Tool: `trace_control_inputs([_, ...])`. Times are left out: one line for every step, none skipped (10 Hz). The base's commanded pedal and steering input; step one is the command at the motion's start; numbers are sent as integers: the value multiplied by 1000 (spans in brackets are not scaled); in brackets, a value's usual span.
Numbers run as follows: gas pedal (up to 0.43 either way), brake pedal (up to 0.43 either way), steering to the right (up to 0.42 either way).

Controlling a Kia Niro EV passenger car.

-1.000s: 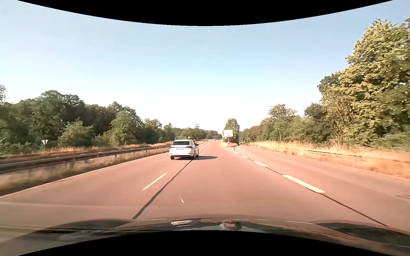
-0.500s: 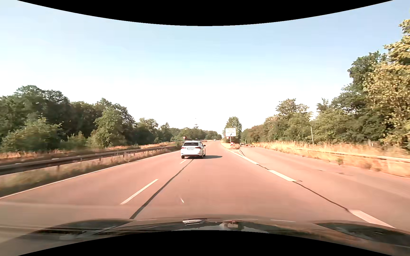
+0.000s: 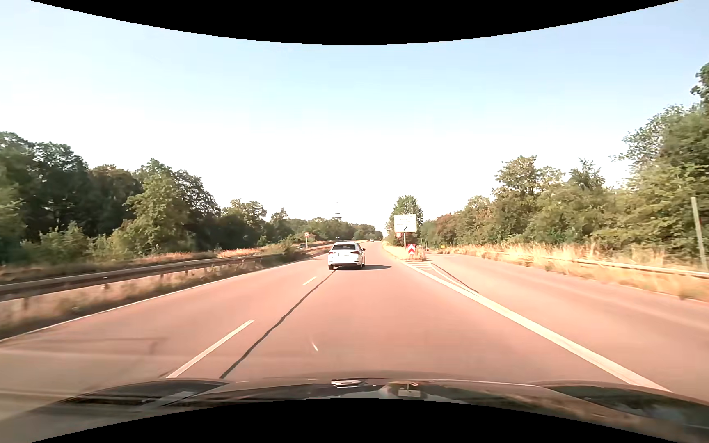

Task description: Follow the waypoints while adhering to traffic rules and regulations

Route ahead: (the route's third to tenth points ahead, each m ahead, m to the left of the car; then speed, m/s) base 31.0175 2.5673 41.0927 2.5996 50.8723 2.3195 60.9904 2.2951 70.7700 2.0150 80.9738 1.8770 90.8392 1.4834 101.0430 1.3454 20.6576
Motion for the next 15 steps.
trace_control_inputs([169,0,1])
trace_control_inputs([169,0,1])
trace_control_inputs([169,0,1])
trace_control_inputs([169,0,1])
trace_control_inputs([169,0,1])
trace_control_inputs([169,0,1])
trace_control_inputs([169,0,1])
trace_control_inputs([157,0,1])
trace_control_inputs([157,0,1])
trace_control_inputs([157,0,1])
trace_control_inputs([157,0,1])
trace_control_inputs([157,0,1])
trace_control_inputs([150,0,1])
trace_control_inputs([138,0,1])
trace_control_inputs([138,0,1])
